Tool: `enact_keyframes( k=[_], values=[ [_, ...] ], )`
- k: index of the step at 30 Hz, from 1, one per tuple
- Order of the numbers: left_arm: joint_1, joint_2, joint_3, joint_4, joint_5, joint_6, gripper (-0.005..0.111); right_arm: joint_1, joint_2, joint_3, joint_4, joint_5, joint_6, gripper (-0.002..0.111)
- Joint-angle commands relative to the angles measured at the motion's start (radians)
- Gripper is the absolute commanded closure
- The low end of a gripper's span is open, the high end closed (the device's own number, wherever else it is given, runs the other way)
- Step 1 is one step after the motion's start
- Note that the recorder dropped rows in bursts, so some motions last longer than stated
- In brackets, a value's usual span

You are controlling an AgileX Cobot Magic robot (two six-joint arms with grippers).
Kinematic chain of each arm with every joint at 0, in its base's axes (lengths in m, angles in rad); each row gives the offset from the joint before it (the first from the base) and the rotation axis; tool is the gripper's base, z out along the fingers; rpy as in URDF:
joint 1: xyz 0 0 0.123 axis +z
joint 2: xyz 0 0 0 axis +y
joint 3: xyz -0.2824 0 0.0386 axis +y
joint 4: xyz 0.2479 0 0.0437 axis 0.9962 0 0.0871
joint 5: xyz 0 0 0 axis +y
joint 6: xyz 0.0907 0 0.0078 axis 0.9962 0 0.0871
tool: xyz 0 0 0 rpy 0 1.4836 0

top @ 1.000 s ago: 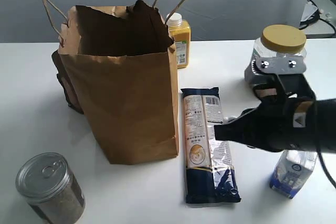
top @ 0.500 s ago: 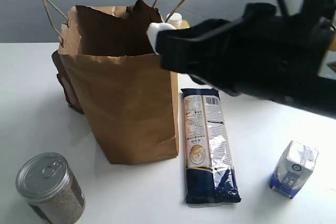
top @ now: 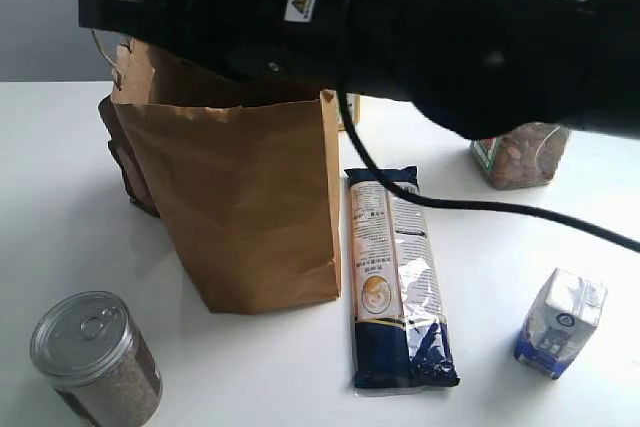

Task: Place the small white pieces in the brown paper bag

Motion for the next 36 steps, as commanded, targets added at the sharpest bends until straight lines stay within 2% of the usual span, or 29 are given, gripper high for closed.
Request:
enact_keyframes(
  k=[1,6,8,10,12,14,17,24,27,36],
  values=[
    [-0.005,-0.003,0.004,-0.008,-0.002,-0.005,0.107,-0.033,0.085,-0.06,-0.012,0.023,-0.014,0.108],
    [-0.005,-0.003,0.004,-0.008,-0.002,-0.005,0.107,-0.06,0.125,-0.069,-0.015,0.044,-0.025,0.105],
    [-0.005,-0.003,0.004,-0.008,-0.002,-0.005,0.107,-0.067,0.125,-0.069,-0.015,0.065,-0.025,0.086],
    [-0.005,-0.003,0.004,-0.008,-0.002,-0.005,0.107,-0.067,0.125,-0.071,-0.015,0.079,-0.02,0.072],
    [-0.005,-0.003,0.004,-0.008,-0.002,-0.005,0.107,-0.067,0.125,-0.071,-0.004,0.081,-0.02,0.068],
    [-0.005,-0.003,0.004,-0.008,-0.002,-0.005,0.107,-0.067,0.11,-0.071,0.01,0.087,-0.02,0.069],
    [-0.005,-0.003,0.004,-0.008,-0.002,-0.005,0.107,-0.063,0.066,-0.071,0.025,0.092,-0.02,0.078],
    [-0.005,-0.003,0.004,-0.008,-0.002,-0.005,0.107,-0.063,-0.067,-0.071,0.015,0.224,-0.037,0.107],
    [-0.005,-0.003,0.004,-0.008,-0.002,-0.005,0.107,-0.046,-0.121,-0.038,-0.033,0.274,-0.055,0.108],
    [-0.005,-0.003,0.004,-0.008,-0.002,-0.005,0.107,-0.018,-0.288,0.268,-0.043,0.16,-0.052,0.108]
  ],
)
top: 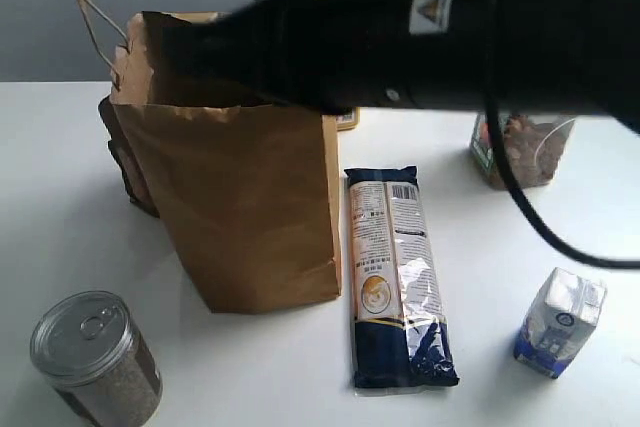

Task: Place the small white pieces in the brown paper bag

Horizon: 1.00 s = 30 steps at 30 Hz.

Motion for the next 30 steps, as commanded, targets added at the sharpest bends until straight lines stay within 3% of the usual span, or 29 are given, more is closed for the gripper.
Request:
enact_keyframes(
  k=[1,13,20,30],
  values=[
    [-0.005,-0.003,0.004,-0.008,-0.002,-0.005,0.107,0.002,-0.078,0.132,-0.017,-0.035,-0.005,0.108],
    [-0.005,-0.003,0.004,-0.008,-0.002,-0.005,0.107,-0.048,-0.327,0.408,-0.046,-0.077,-0.015,0.108],
    [-0.005,-0.003,0.004,-0.008,-0.002,-0.005,0.107,-0.207,-0.539,0.618,-0.114,-0.104,-0.026,0.108],
    [-0.005,-0.003,0.004,-0.008,-0.002,-0.005,0.107,-0.513,-0.891,0.91,-0.12,-0.155,-0.064,0.108]
  ],
)
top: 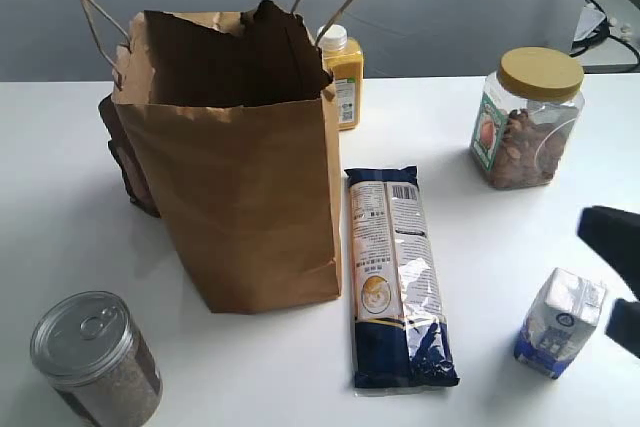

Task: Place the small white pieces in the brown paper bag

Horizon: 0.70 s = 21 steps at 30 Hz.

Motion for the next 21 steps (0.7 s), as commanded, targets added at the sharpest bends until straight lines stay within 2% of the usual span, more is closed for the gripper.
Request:
enact_keyframes(
  k=[1,8,15,21],
  values=[
    [-0.005,-0.003,0.004,-0.008,-0.002,-0.005,0.107,-0.127,-0.155,0.117,-0.006,-0.045,-0.038,0.108],
    [-0.005,-0.003,0.004,-0.008,-0.002,-0.005,0.107,-0.253,-0.385,0.256,0.018,-0.06,-0.161,0.108],
    [-0.005,-0.003,0.004,-0.008,-0.002,-0.005,0.107,-0.317,-0.576,0.256,0.016,0.003,-0.257,0.108],
    [-0.005,-0.003,0.004,-0.008,-0.002,-0.005,0.107,-0.353,-0.581,0.256,-0.013,0.026,-0.253,0.108]
  ],
)
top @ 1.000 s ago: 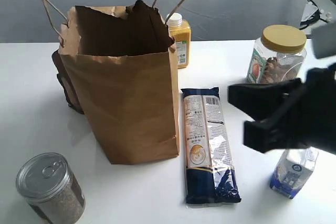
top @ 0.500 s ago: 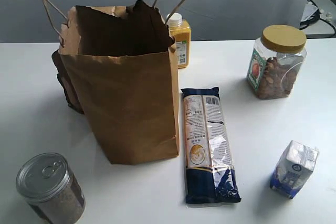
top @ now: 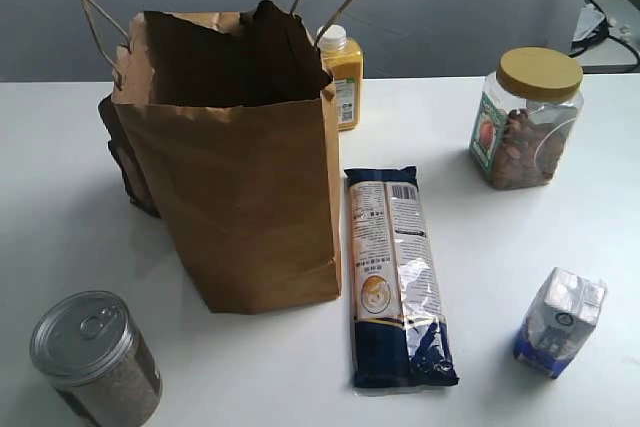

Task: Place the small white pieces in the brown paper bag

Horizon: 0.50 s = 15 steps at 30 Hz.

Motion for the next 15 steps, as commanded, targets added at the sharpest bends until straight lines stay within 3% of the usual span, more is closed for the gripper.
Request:
enact_keyframes(
  k=[1,5,15],
  values=[
    [-0.005,-0.003,0.004,-0.008,-0.002,-0.005,0.107,-0.026,-0.006,0.004,-0.046,0.028,0.005,0.108],
    [-0.005,-0.003,0.004,-0.008,-0.002,-0.005,0.107,-0.026,-0.006,0.004,-0.171,0.039,0.151,0.108],
    [-0.005,-0.003,0.004,-0.008,-0.002,-0.005,0.107,-0.026,-0.006,0.004,-0.118,0.05,0.103,0.108]
  ],
)
